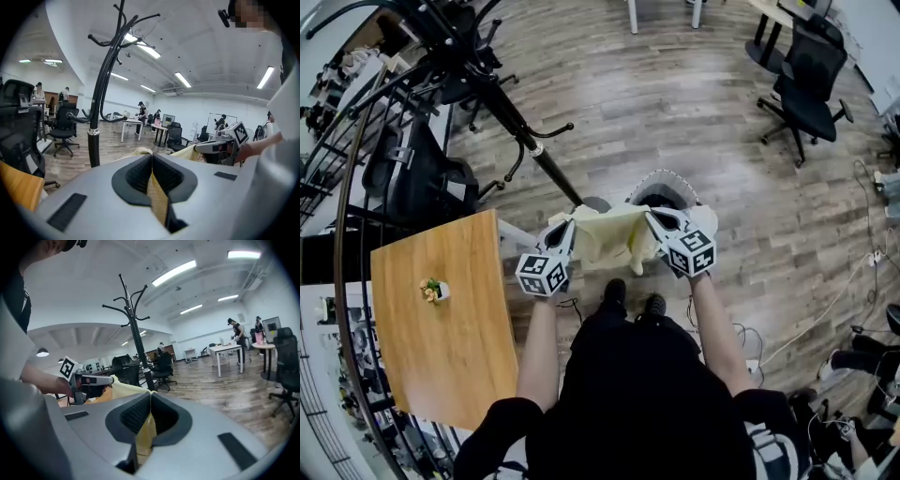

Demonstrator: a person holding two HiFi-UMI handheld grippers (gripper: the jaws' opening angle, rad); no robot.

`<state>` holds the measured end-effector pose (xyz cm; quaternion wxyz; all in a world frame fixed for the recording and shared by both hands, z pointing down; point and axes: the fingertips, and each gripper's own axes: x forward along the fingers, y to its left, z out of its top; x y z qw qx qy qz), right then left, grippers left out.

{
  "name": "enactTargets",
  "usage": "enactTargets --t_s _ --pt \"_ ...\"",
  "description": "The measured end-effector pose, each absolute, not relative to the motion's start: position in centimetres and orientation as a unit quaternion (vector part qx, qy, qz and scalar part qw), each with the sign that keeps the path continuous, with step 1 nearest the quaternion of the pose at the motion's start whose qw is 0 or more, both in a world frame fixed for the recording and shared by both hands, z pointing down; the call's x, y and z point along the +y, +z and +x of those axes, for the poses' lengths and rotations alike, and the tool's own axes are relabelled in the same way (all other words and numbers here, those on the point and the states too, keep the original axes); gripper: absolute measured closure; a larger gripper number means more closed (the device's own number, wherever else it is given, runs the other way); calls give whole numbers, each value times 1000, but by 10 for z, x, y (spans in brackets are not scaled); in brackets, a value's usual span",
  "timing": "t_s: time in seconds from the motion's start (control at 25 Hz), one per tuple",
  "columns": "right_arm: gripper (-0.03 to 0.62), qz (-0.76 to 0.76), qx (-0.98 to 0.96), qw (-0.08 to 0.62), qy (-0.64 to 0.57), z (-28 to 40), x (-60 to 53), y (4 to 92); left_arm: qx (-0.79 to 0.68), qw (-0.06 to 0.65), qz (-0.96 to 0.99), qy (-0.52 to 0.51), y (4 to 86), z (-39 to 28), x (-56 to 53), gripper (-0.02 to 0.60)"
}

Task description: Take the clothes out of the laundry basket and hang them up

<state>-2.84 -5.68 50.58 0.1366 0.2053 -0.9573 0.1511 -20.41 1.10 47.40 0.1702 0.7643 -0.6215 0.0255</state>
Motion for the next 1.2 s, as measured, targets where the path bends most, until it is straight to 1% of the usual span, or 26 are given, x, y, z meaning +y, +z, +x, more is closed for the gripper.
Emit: enactTargets --t_s 0.2,0.36,0.72,0.92,1.2 --pt "579 152 -972 134 121 -42 -44 486 -660 142 737 15 448 -213 34 555" --pt "579 112 -979 134 109 -58 -38 477 -686 121 717 26 437 -220 52 555" --pt "579 71 -989 107 77 -98 -31 442 -724 80 686 4 403 -248 81 555" --pt "579 60 -992 94 54 -132 -29 418 -731 56 680 -10 380 -282 85 555" --pt "579 75 -993 80 40 -197 -34 399 -723 39 689 -15 365 -350 77 555"
